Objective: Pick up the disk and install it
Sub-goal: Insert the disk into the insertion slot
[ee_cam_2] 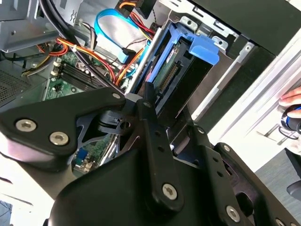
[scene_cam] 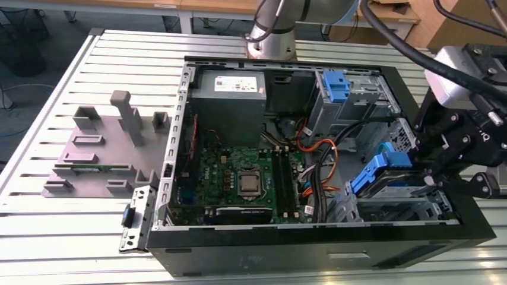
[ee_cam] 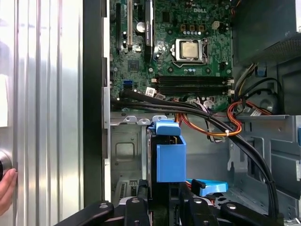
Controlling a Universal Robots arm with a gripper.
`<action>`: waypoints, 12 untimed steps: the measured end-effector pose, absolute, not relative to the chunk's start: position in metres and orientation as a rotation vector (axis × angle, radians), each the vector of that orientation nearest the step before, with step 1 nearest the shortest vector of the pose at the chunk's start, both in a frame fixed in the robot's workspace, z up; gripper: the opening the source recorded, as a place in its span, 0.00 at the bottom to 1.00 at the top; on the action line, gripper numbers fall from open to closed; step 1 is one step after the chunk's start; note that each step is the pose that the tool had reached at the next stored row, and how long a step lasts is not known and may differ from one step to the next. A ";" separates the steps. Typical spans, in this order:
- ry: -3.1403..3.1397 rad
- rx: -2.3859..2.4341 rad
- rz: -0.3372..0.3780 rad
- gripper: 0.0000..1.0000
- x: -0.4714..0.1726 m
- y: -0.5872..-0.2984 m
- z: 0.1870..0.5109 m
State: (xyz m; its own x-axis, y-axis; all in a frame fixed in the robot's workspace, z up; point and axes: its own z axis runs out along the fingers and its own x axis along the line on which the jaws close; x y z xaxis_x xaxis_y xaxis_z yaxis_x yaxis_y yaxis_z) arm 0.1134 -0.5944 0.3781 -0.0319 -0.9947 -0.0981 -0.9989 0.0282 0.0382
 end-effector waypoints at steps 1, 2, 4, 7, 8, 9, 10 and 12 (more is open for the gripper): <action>2.221 -2.155 0.149 0.35 0.113 -0.594 0.376; 2.221 -2.155 0.149 0.35 0.113 -0.594 0.375; 2.221 -2.155 0.148 0.35 0.113 -0.594 0.373; 2.221 -2.155 0.148 0.35 0.113 -0.594 0.372; 2.221 -2.155 0.148 0.35 0.113 -0.594 0.372; 2.221 -2.155 0.148 0.35 0.113 -0.594 0.372; 2.221 -2.155 0.148 0.35 0.113 -0.594 0.372; 2.221 -2.155 0.148 0.35 0.113 -0.594 0.372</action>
